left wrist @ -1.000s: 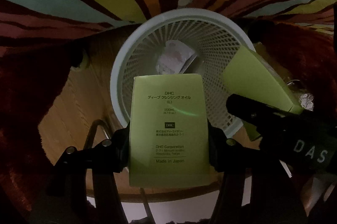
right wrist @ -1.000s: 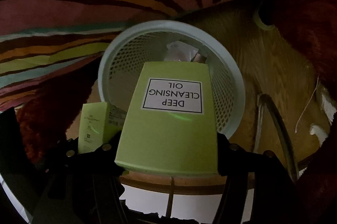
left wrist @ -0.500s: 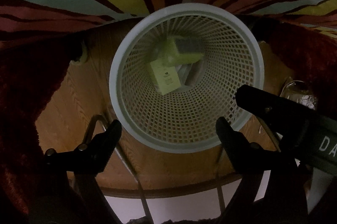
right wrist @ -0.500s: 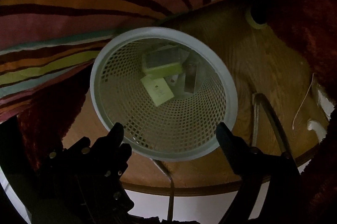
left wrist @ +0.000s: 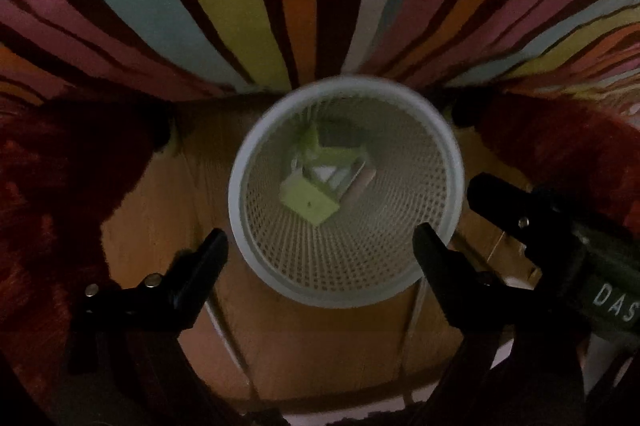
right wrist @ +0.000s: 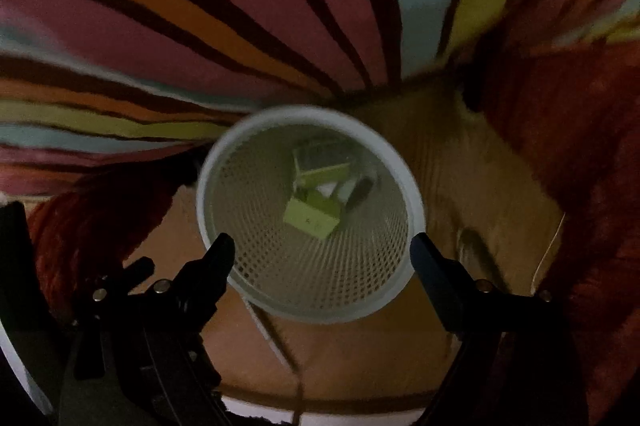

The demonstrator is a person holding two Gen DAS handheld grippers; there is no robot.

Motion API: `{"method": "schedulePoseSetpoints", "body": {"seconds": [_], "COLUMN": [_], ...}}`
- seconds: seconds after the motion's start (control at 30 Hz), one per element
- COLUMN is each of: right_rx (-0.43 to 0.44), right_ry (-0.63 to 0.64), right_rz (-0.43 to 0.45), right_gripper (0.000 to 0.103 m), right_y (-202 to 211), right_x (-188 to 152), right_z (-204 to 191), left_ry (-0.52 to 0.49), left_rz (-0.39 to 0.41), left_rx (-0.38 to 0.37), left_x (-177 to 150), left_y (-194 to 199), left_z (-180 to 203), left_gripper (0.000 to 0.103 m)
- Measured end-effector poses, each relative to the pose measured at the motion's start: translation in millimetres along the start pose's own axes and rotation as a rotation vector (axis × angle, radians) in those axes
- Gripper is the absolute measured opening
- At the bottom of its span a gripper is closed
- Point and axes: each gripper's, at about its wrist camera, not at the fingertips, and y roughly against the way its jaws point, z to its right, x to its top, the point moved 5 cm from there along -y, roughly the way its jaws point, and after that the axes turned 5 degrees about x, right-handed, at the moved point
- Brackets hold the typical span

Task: Collect trash
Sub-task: 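Move both tools back toward the remaining trash on the bed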

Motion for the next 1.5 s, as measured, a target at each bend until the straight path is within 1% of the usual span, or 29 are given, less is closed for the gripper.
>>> {"method": "schedulePoseSetpoints", "body": {"seconds": [0.1, 0.17, 0.2, 0.27, 0.3, 0.37, 0.4, 0.43, 0.47, 0.5, 0.53, 0.6, 0.67, 0.73, 0.87, 0.9, 0.93, 1.0, 1.07, 1.17, 1.2, 1.33, 1.5], "right_rx": [-0.013, -0.017, -0.015, -0.016, -0.015, -0.014, -0.012, -0.008, -0.006, -0.007, -0.007, -0.012, -0.011, -0.011, -0.016, -0.018, -0.012, -0.004, 0.003, 0.005, 0.003, -0.017, -0.031], "right_ry": [0.051, 0.079, 0.086, 0.11, 0.124, 0.137, 0.142, 0.15, 0.157, 0.163, 0.167, 0.178, 0.184, 0.188, 0.179, 0.175, 0.168, 0.16, 0.149, 0.145, 0.146, 0.157, 0.153], "right_rz": [0.104, 0.193, 0.216, 0.306, 0.375, 0.457, 0.495, 0.551, 0.602, 0.664, 0.689, 0.771, 0.81, 0.839, 0.864, 0.867, 0.866, 0.865, 0.859, 0.857, 0.857, 0.84, 0.838], "right_gripper": [0.085, 0.085, 0.085, 0.085, 0.085, 0.085, 0.085, 0.085, 0.085, 0.085, 0.085, 0.085, 0.085, 0.085, 0.085, 0.085, 0.085, 0.085, 0.085, 0.085, 0.085, 0.085, 0.085], "right_y": [27, 50, 55, 79, 95, 115, 123, 136, 147, 159, 163, 179, 188, 197, 215, 216, 216, 225, 231, 231, 229, 227, 225], "right_x": [0, 2, 1, 5, 9, 14, 16, 20, 24, 29, 31, 44, 55, 70, 93, 98, 109, 115, 128, 146, 152, 183, 212], "right_z": [-5, -8, -9, -10, -12, -14, -13, -15, -15, -17, -16, -15, -15, -14, -15, -15, -13, -13, -12, -14, -14, -16, -17], "left_ry": [0.001, 0.003, 0.003, -0.002, 0.001, 0.012, 0.027, 0.044, 0.06, 0.069, 0.079, 0.098, 0.113, 0.139, 0.189, 0.193, 0.194, 0.195, 0.191, 0.193, 0.194, 0.199, 0.194], "left_rz": [0.097, 0.169, 0.21, 0.281, 0.327, 0.411, 0.462, 0.51, 0.551, 0.575, 0.608, 0.673, 0.705, 0.73, 0.756, 0.759, 0.765, 0.779, 0.787, 0.79, 0.786, 0.769, 0.751], "left_rx": [-0.007, -0.013, -0.01, 0.001, 0.016, 0.044, 0.059, 0.072, 0.079, 0.082, 0.09, 0.108, 0.113, 0.108, 0.09, 0.09, 0.091, 0.091, 0.09, 0.106, 0.112, 0.113, 0.122], "left_x": [1, 2, 2, 2, 4, 9, 14, 19, 25, 28, 34, 49, 61, 79, 117, 124, 132, 150, 171, 198, 211, 245, 281], "left_y": [25, 44, 56, 74, 85, 106, 118, 131, 143, 150, 159, 175, 188, 199, 213, 217, 220, 226, 229, 233, 233, 231, 227], "left_z": [-3, -5, -6, -11, -13, -20, -24, -29, -33, -36, -40, -48, -52, -58, -67, -66, -69, -70, -70, -70, -70, -71, -69], "left_gripper": [0.091, 0.091, 0.091, 0.091, 0.091, 0.091, 0.091, 0.091, 0.091, 0.091, 0.091, 0.091, 0.091, 0.091, 0.091, 0.091, 0.091, 0.091, 0.091, 0.091, 0.091, 0.091, 0.091]}}
